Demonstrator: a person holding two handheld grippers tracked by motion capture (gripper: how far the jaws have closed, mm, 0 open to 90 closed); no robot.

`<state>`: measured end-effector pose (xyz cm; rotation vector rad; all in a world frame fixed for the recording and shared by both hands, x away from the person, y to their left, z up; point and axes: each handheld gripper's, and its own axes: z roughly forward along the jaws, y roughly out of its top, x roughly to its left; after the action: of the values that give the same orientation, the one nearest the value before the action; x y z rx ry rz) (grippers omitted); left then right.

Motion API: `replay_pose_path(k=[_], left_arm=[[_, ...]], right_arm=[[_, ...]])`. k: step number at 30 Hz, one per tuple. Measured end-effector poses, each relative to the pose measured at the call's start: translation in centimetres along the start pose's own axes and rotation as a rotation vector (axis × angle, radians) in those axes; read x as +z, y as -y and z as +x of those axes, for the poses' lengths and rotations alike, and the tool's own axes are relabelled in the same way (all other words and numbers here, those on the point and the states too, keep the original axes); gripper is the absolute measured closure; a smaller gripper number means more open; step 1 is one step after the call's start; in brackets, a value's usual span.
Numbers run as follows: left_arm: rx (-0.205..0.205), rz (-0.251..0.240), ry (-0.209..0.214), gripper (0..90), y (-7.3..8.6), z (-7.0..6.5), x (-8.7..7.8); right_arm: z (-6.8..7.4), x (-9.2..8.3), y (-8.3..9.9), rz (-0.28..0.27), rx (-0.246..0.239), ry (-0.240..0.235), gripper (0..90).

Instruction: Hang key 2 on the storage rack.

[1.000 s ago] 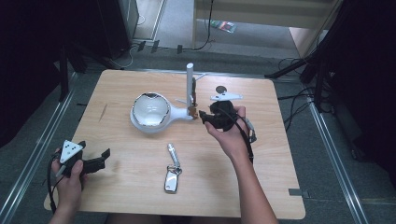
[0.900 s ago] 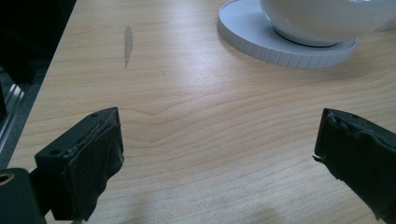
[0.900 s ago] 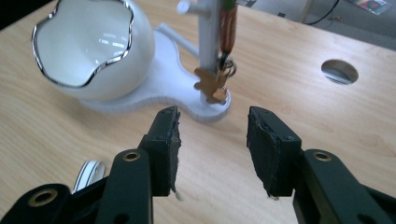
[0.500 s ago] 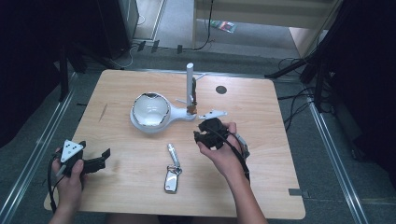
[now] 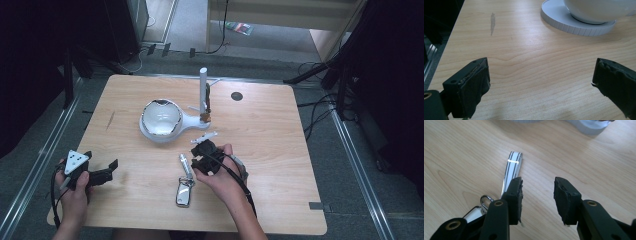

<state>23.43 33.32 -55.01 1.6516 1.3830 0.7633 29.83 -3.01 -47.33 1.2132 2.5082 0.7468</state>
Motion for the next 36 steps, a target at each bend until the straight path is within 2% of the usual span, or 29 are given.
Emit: replay_pose_path(k=[2, 6, 9, 19, 36], left_arm=[[-0.001, 0.003, 0.002, 1.7, 0.0, 0.0, 0.0], [-0.003, 0.001, 0.000, 1.7, 0.0, 0.0, 0.0], [-0.003, 0.000, 0.002, 1.7, 0.0, 0.0, 0.0], [-0.002, 0.006, 0.000, 1.7, 0.0, 0.0, 0.1], [-0.003, 0.007, 0.001, 1.7, 0.0, 0.0, 0.1]], right_arm=[[0.4, 0.5, 0.0, 0.010, 0.002, -0.019, 61.4], [1.0, 1.1, -0.1, 0.028, 0.000, -0.025, 62.1], [1.6, 2.1, 0.0, 0.063, -0.004, -0.034, 62.8], [2.4, 3.5, 0.0, 0.116, 0.008, -0.034, 63.8], [3.5, 4.7, 0.1, 0.144, -0.027, -0.007, 70.2]])
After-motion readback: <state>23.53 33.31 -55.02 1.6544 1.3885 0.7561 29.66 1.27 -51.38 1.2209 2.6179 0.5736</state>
